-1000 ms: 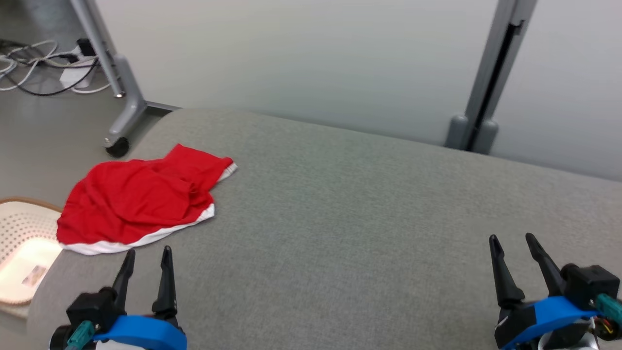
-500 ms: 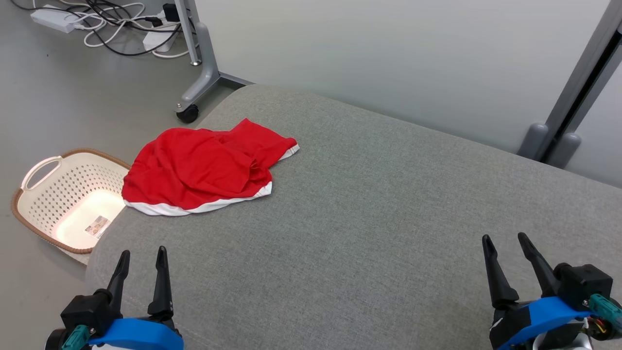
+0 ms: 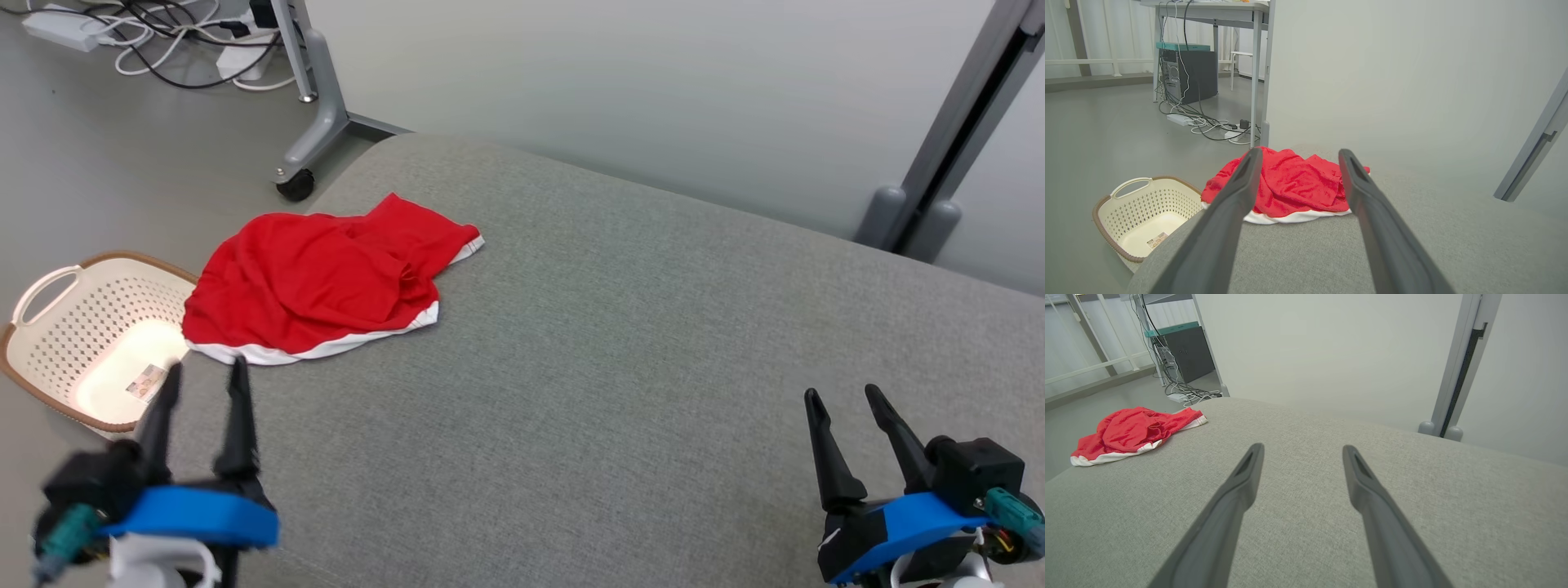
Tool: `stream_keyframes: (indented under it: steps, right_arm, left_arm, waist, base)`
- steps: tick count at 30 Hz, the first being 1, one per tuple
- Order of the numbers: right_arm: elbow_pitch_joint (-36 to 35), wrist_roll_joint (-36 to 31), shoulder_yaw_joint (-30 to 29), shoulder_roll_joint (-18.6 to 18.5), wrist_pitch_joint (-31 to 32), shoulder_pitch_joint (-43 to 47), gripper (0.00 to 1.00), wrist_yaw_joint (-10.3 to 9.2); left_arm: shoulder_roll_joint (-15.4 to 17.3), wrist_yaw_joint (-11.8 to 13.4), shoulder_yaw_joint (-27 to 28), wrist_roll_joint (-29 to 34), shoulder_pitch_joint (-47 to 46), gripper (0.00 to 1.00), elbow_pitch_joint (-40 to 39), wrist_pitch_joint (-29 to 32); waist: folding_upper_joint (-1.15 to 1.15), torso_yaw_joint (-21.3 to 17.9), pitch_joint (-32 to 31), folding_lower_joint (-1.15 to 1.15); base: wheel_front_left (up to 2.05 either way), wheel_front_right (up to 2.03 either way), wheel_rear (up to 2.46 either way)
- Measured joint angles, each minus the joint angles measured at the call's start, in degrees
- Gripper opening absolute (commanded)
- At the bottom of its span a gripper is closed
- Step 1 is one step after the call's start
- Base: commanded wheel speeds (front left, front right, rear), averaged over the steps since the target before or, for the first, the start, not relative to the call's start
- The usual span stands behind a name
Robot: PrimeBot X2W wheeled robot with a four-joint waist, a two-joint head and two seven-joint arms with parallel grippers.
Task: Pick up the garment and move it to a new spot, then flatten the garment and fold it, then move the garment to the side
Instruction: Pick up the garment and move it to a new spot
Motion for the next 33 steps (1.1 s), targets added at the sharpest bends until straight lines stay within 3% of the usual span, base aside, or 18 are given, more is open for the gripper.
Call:
stream_keyframes:
  steps: [7, 16, 26, 32, 33]
  right_arm:
    - [-1.6, -0.5, 0.7, -0.5, 0.7, -2.1, 1.0, 0.0]
    - [-6.5, -1.0, 4.9, -2.4, 2.3, -9.1, 1.0, -0.01]
    - [-17.3, -1.5, 7.3, -6.0, 3.6, -17.5, 1.0, 0.0]
    - [-20.0, -1.8, 7.0, -6.0, 3.9, -18.3, 1.0, 0.0]
    - [-20.1, -1.8, 6.9, -5.9, 3.8, -18.2, 1.0, 0.0]
  left_arm:
    - [5.8, 0.1, 4.6, -3.2, -8.1, 1.0, -5.0, 6.4]
    - [13.4, 2.1, 8.7, -5.6, -18.6, 1.0, 6.1, 17.2]
    - [19.7, 5.9, 15.2, -9.4, -25.9, 1.0, 16.4, 23.0]
    - [20.5, 8.6, 18.0, -13.0, -27.3, 1.0, 21.3, 28.6]
    - [20.8, 8.8, 18.4, -13.8, -27.8, 0.41, 21.8, 30.2]
  waist:
    - [0.0, -3.2, 3.8, 0.0]
    - [0.0, -10.9, 14.1, 0.01]
    - [0.0, -20.2, 30.0, 0.03]
    - [0.0, -22.8, 34.6, 0.02]
    - [0.0, -23.0, 34.8, 0.02]
  base:
    - [0.0, 0.0, 0.0]
    - [0.0, 0.0, 0.0]
    - [0.0, 0.0, 0.0]
    - [0.0, 0.0, 0.0]
    - [0.0, 0.0, 0.0]
